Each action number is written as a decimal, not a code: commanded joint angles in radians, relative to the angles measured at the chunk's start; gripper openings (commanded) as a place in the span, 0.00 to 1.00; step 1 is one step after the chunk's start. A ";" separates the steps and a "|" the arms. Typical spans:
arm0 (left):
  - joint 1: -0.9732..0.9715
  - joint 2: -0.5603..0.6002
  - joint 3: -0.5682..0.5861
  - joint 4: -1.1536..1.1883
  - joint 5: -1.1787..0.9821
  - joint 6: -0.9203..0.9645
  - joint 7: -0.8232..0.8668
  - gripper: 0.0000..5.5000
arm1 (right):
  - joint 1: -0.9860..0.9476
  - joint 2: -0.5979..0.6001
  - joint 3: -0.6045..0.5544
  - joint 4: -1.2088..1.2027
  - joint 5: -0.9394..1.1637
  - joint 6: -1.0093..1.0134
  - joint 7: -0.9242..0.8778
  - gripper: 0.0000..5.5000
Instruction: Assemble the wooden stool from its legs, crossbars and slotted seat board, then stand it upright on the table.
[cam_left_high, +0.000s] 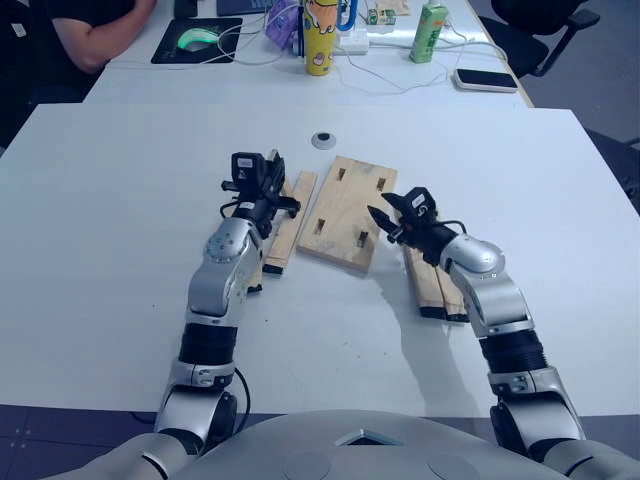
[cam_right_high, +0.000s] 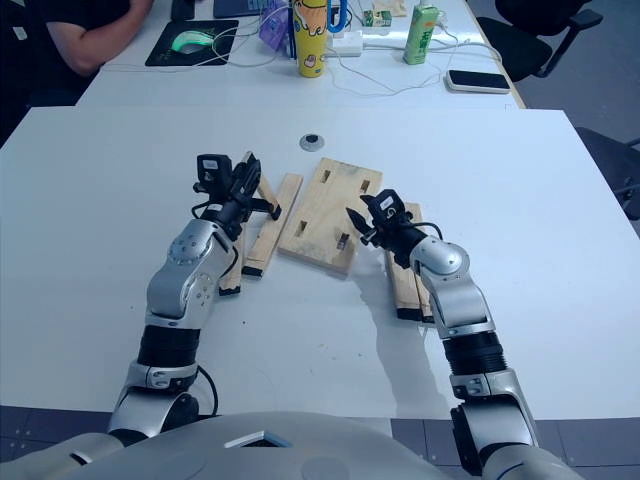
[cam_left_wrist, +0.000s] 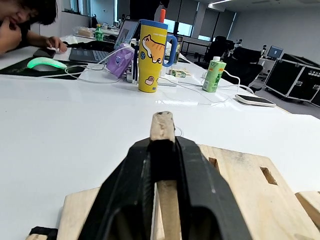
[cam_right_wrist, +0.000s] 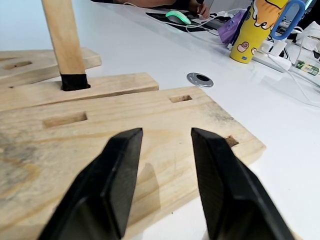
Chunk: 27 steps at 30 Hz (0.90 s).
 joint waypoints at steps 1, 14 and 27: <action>0.058 0.039 -0.034 0.081 0.093 0.051 0.020 0.08 | 0.007 0.000 0.010 -0.016 -0.021 0.019 -0.010 0.33; 0.134 0.020 -0.070 0.089 0.087 -0.007 -0.074 0.08 | 0.032 0.006 0.026 -0.049 -0.037 0.037 -0.007 0.33; 0.050 0.006 -0.047 0.019 0.103 -0.160 -0.095 0.25 | 0.021 0.015 0.025 -0.025 -0.029 0.020 0.001 0.33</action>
